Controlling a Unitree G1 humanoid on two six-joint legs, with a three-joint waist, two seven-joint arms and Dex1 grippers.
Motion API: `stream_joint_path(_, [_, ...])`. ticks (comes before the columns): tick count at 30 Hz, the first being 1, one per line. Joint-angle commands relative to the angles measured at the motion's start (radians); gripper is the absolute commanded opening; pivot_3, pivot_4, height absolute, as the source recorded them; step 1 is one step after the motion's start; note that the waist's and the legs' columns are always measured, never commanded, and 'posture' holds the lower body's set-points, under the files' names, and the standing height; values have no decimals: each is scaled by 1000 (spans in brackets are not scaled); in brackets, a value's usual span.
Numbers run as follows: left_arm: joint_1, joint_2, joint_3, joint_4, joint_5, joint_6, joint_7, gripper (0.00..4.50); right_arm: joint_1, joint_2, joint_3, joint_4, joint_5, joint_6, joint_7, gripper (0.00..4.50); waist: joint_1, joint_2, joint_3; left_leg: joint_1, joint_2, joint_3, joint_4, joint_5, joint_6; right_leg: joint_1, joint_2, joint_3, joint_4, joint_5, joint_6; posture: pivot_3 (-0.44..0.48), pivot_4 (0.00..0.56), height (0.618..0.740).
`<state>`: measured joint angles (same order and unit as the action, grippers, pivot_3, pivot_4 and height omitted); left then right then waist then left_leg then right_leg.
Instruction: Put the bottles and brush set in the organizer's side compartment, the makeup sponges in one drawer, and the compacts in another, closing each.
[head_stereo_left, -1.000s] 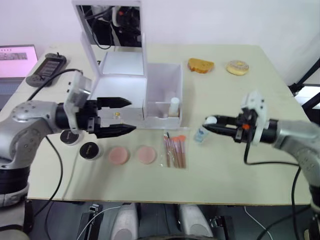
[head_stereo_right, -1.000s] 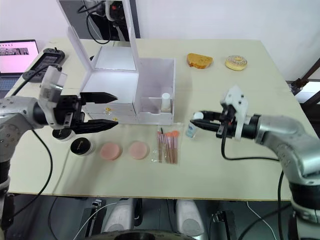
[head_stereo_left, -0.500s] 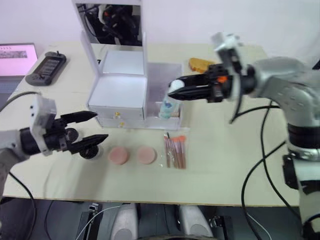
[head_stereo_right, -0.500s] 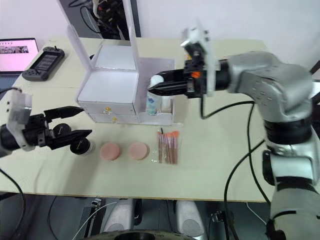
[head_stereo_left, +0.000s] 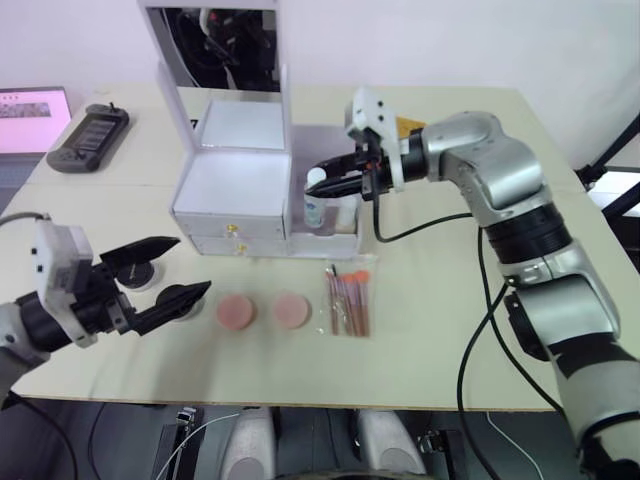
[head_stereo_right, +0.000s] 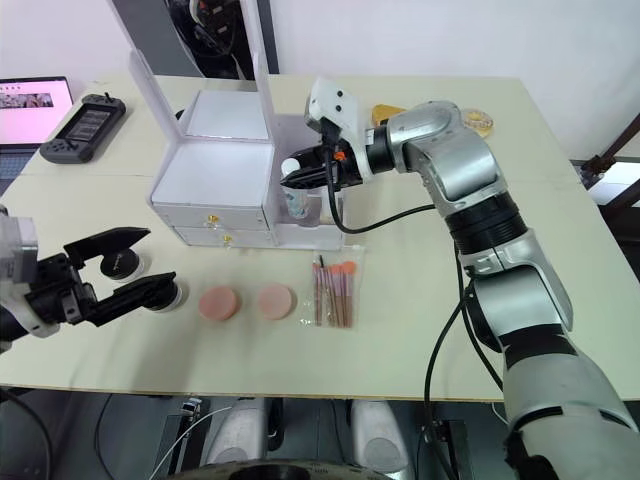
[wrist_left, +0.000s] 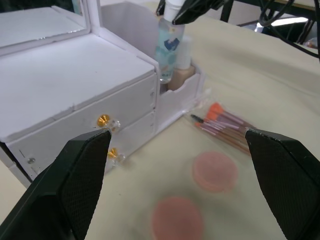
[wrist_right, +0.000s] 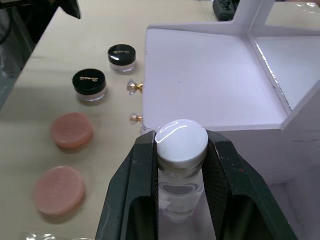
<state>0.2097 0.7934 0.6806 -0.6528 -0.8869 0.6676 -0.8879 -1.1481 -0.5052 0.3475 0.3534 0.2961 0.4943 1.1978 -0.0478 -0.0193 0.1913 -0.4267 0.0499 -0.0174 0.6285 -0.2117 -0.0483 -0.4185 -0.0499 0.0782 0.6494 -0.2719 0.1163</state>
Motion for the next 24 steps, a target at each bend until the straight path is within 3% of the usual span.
stream_joint_path(1, [17,8,23,-30,1,-29,9,4500,-36,27,-20,11,-28,-29,6,693,-1,0,0,0,0,0,0,0,0,0,0,0,0,0,0,0,150,740])
stream_joint_path(18, [2,27,-45,-12,9,-47,20,4500,3,86,5,57,-149,-90,53,693,-5,0,0,0,1,0,0,0,0,-1,1,0,0,0,0,0,150,740])
stream_joint_path(24, [-37,48,-71,15,16,-51,8,4500,8,77,-14,39,-151,-81,57,3629,-12,0,0,0,1,0,0,0,0,-1,1,0,0,0,0,0,150,740])
